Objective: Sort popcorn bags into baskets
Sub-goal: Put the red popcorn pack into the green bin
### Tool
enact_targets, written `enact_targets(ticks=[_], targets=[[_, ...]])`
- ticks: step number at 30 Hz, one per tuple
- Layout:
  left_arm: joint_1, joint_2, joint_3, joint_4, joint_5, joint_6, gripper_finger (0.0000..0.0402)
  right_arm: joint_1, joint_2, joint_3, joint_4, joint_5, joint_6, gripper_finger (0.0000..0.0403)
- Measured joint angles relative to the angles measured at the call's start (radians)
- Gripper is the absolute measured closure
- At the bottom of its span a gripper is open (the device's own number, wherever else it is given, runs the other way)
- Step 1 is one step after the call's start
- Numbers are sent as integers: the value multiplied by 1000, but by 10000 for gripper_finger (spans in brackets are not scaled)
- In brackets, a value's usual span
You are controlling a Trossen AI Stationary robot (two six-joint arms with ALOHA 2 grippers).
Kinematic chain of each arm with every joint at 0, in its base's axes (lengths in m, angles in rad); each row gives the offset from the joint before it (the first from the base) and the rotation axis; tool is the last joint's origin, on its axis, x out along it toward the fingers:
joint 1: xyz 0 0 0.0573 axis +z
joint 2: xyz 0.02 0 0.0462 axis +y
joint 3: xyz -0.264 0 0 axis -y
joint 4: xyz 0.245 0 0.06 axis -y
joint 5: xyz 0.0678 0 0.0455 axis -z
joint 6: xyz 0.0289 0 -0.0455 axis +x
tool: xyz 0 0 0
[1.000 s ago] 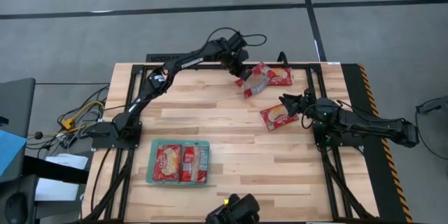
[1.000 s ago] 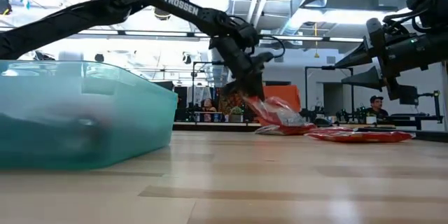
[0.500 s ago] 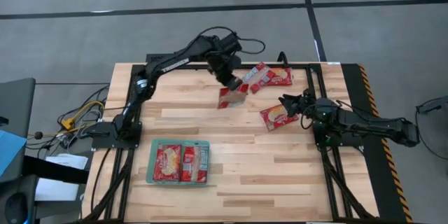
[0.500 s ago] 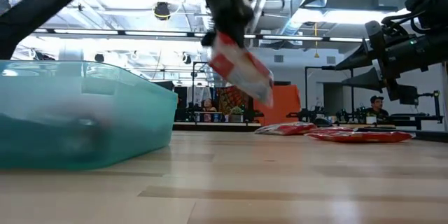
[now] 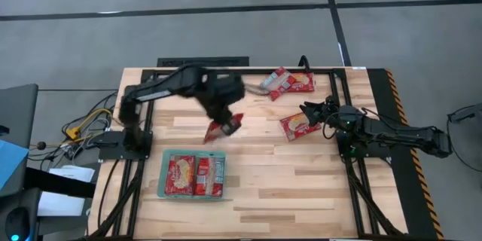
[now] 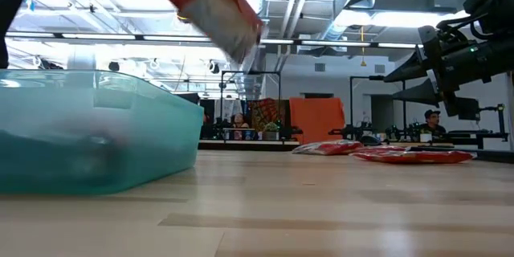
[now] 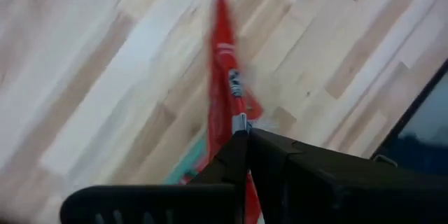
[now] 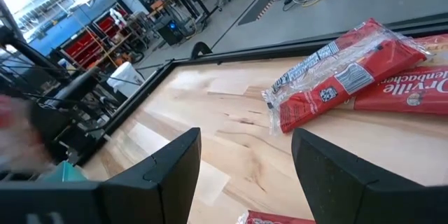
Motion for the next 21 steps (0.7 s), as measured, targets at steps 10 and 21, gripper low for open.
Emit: enact_targets(ticks=[10, 21], targets=[[-297, -184, -321, 7, -325, -576, 401, 0, 0, 0, 0, -1, 1, 154], [-536, -245, -707, 80, -532, -1078, 400, 2, 0, 0, 0, -6, 61, 154]])
